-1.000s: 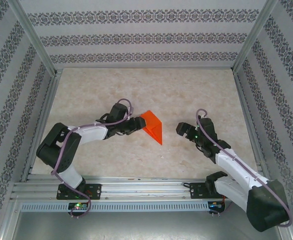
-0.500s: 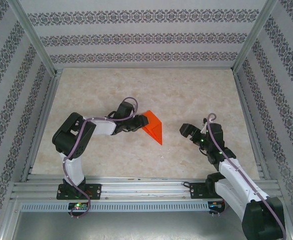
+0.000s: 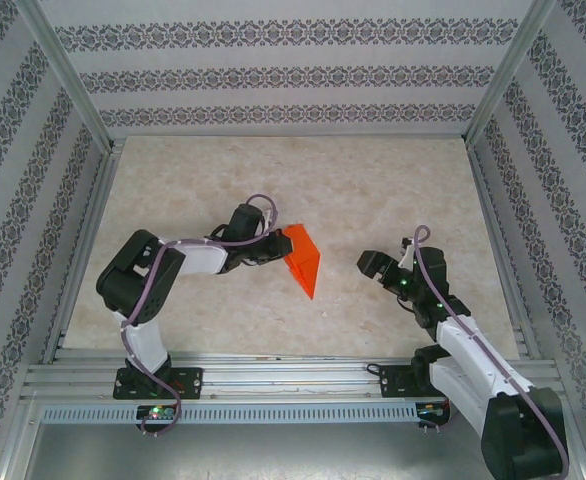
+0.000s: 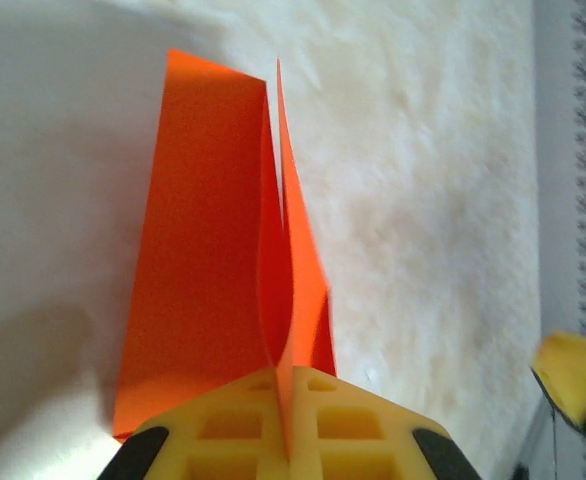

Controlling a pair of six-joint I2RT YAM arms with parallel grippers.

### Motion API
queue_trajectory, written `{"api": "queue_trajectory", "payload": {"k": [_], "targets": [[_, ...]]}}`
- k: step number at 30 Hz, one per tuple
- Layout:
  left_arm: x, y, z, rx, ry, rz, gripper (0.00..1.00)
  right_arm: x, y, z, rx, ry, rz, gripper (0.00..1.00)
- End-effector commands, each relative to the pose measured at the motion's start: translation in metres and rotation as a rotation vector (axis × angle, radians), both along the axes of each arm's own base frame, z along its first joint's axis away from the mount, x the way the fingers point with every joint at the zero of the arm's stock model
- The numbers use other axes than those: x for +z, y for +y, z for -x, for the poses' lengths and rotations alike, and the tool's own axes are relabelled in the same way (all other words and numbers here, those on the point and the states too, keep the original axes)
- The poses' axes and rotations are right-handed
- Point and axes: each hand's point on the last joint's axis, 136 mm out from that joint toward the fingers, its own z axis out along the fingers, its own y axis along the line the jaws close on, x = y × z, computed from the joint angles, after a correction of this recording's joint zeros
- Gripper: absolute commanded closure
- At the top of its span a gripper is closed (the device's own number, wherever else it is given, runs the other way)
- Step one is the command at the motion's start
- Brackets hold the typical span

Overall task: Fold a paper plane with a square sheet of paper (fold left side to right side)
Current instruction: Pick up the paper from the center of the table, then place the paper at the center of the table.

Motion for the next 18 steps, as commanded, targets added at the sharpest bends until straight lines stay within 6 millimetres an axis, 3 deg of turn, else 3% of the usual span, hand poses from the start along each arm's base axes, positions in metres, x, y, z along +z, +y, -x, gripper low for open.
{"api": "queue_trajectory", "payload": {"k": [1,8,14,18], "targets": [[0.035,-0.004,0.018,-0.167,-0.147,0.087,1.0,0.019,0.018,-0.005,0.112,-0.084,-0.056,0.15],[0.065,-0.005,0.068,-0.392,-0.223,0.205,1.0,0.026,0.061,0.001,0.375,-0.11,-0.104,0.11],[0.077,-0.01,0.079,-0.435,-0.235,0.3,1.0,0.03,0.106,0.01,0.574,-0.12,-0.15,0.11],[0.073,-0.011,0.079,-0.435,-0.206,0.314,1.0,0.025,0.12,0.01,0.63,-0.087,-0.165,0.21]]}}
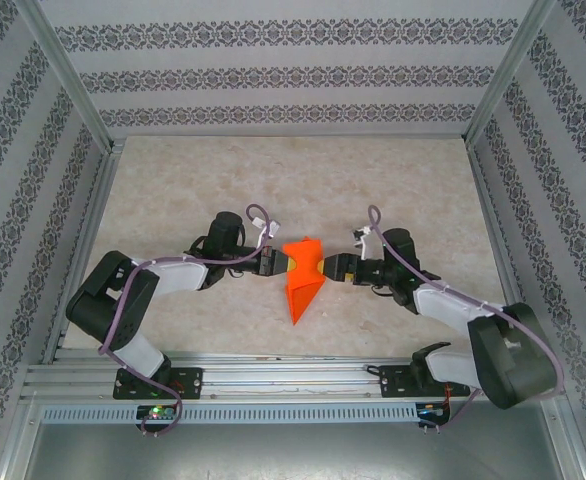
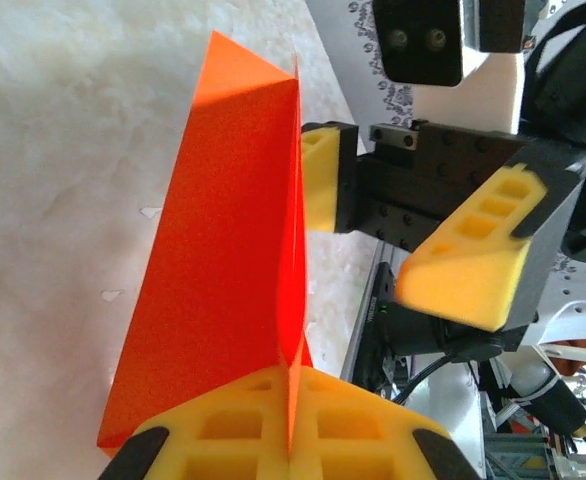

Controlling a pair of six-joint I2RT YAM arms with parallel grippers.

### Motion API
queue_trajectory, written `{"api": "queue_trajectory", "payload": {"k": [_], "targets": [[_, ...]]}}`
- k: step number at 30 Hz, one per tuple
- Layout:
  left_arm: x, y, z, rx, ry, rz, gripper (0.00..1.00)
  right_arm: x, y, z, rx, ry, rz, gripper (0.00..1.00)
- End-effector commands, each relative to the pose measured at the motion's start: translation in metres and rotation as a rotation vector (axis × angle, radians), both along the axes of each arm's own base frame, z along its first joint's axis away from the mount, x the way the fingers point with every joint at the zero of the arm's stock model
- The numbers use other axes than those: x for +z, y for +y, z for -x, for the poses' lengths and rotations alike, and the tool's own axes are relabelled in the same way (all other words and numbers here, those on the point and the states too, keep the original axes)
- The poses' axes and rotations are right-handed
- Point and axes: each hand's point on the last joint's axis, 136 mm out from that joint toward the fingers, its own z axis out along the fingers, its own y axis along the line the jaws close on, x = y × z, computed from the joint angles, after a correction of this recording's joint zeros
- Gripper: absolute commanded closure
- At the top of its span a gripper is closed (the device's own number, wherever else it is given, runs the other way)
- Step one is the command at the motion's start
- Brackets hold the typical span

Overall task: Fold a paper plane with a square sheet of paper (fold left side to right side)
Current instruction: Place the paper at the center of the table.

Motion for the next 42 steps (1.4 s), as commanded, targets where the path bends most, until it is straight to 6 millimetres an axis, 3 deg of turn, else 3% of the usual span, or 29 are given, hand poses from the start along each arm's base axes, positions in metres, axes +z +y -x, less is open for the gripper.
{"api": "queue_trajectory", "payload": {"k": [1,12,22,26,28,30,34,37,42], "targets": [[0.01,-0.003,0.001,-0.038,-0.027,0.059,1.0,0.015,0.015,-0.003,0.084,-0.052,-0.051,0.23],[-0.011,0.002,-0.002,-0.012,-0.002,-0.032,1.0,0.03,0.026,-0.015,0.121,-0.052,-0.087,0.51],[-0.016,0.004,-0.003,-0.002,0.002,-0.055,1.0,0.025,0.024,-0.028,0.097,-0.016,-0.08,0.77],[-0.02,0.008,-0.006,0.027,-0.004,-0.085,0.77,0.014,0.021,-0.035,0.064,0.017,-0.048,0.98],[-0.023,0.014,-0.009,0.059,-0.014,-0.112,0.61,0.003,0.017,-0.041,0.019,0.057,-0.013,1.0],[-0.025,0.022,-0.013,0.104,-0.027,-0.151,0.53,-0.005,0.015,-0.045,-0.003,0.089,0.011,1.0],[-0.024,0.049,-0.021,0.21,-0.076,-0.317,0.44,-0.023,0.007,-0.051,-0.074,0.169,0.07,1.0],[-0.014,0.07,-0.021,0.257,-0.126,-0.442,0.43,-0.028,0.002,-0.055,-0.13,0.212,0.084,1.0],[0.006,0.076,0.001,0.227,-0.22,-0.567,0.43,-0.029,-0.003,-0.057,-0.194,0.311,0.083,1.0]]}}
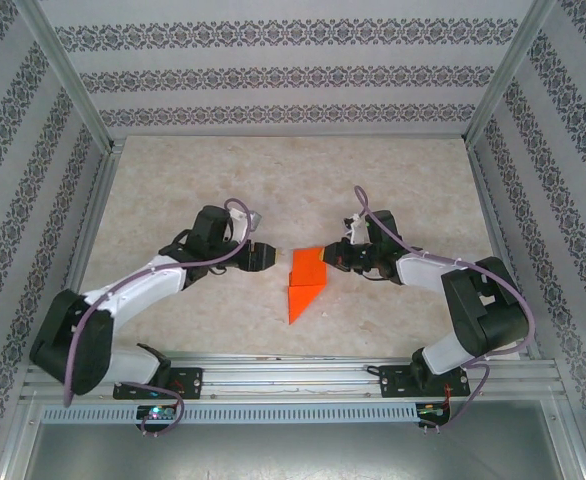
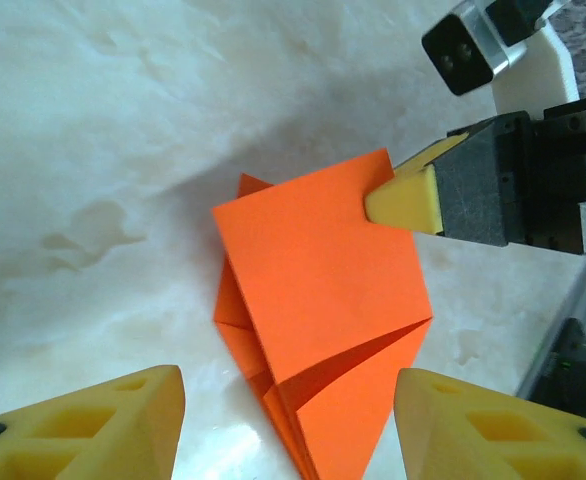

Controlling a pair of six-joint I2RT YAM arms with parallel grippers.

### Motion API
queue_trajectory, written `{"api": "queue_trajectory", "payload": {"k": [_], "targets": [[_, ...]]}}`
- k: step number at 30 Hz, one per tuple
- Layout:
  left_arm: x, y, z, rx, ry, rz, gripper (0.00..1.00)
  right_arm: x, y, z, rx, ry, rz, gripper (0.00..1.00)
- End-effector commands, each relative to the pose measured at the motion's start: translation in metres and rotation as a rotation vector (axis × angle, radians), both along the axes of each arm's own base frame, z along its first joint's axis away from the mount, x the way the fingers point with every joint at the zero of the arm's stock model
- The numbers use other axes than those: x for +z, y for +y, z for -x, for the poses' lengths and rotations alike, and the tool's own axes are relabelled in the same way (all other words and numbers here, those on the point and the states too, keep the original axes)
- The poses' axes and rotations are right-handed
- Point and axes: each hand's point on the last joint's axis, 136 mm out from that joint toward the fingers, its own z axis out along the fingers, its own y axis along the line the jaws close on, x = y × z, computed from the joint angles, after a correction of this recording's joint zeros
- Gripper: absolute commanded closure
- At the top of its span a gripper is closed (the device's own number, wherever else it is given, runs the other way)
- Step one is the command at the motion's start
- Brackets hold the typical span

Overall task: Fold a paper plane with a square sheet of paper (fold left side to right side)
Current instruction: Place the paper at the center of the table, then fold the wing for the fifth time at the center of the table.

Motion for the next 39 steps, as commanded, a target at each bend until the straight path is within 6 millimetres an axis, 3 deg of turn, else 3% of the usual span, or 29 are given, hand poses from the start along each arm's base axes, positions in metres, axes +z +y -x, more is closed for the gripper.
{"api": "queue_trajectory", "payload": {"k": [1,9,19,31,39], "targets": [[-0.008,0.012,0.024,-0.035,-0.012,-0.2,0.43,0.001,-0.007,-0.009,-0.081,0.082,0.022,1.0],[-0.009,-0.039,0.069,-0.164,-0.086,-0.366,0.46,0.002,-0.008,-0.01,-0.125,0.172,0.019,1.0],[-0.035,-0.098,0.095,-0.295,-0.161,-0.585,0.47,0.0,-0.01,-0.013,-0.154,0.199,0.02,1.0],[-0.081,-0.113,0.085,-0.349,-0.203,-0.86,0.45,-0.006,-0.01,-0.014,-0.161,0.216,0.024,1.0],[-0.095,-0.111,0.072,-0.341,-0.234,-0.964,0.47,-0.01,-0.009,-0.015,-0.16,0.227,0.025,1.0]]}}
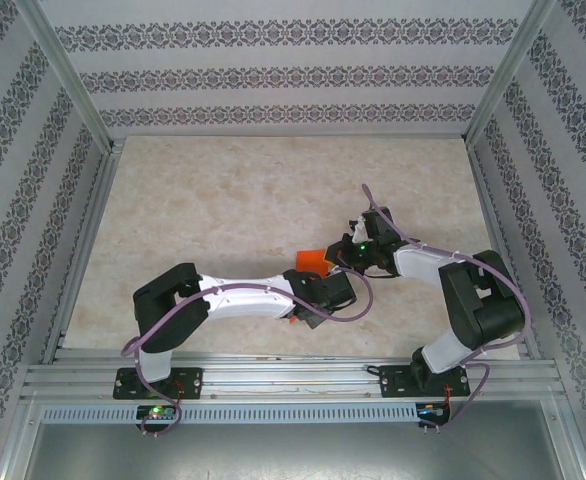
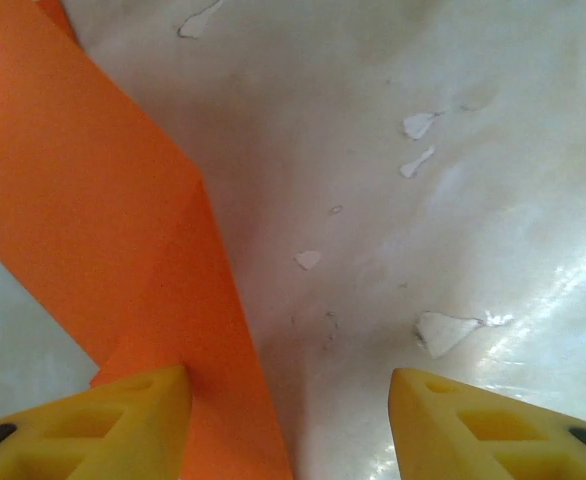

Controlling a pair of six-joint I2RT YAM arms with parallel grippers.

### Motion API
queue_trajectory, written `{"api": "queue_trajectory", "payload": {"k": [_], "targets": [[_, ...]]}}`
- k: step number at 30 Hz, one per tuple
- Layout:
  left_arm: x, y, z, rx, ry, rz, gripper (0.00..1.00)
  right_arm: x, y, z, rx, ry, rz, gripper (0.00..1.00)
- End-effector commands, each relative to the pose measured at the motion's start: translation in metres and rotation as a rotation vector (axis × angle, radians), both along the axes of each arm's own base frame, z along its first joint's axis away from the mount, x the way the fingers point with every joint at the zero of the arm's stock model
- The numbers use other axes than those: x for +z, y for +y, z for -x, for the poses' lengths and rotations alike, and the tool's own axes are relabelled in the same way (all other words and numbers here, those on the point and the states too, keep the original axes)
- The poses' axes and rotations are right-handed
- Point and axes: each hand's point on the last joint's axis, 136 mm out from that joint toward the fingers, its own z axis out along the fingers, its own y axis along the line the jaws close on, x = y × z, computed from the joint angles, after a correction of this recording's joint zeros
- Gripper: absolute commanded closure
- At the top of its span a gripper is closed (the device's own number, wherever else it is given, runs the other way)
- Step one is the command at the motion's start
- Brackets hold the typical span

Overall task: Fold a paper plane with a square sheet of paper (fold left side to right side)
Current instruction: Fold the wing for the fifth time at the center of the table.

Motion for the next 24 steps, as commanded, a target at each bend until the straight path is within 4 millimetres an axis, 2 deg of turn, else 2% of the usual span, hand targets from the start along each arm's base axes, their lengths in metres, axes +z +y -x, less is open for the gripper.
{"api": "queue_trajectory", "payload": {"k": [1,10,24], "targets": [[0.002,0.005,-0.003,-0.024,-0.039,-0.076,0.47,0.006,-0.001,-0.012,-0.019,-0.017,-0.002,1.0],[-0.002,0.014,-0.008,-0.006,-0.066,-0.117,0.57,0.003,-0.001,-0.013,-0.021,-0.011,-0.001,1.0],[0.001,0.018,-0.01,0.016,-0.09,-0.101,0.8,0.0,-0.007,-0.012,-0.036,-0.006,0.005,1.0]]}}
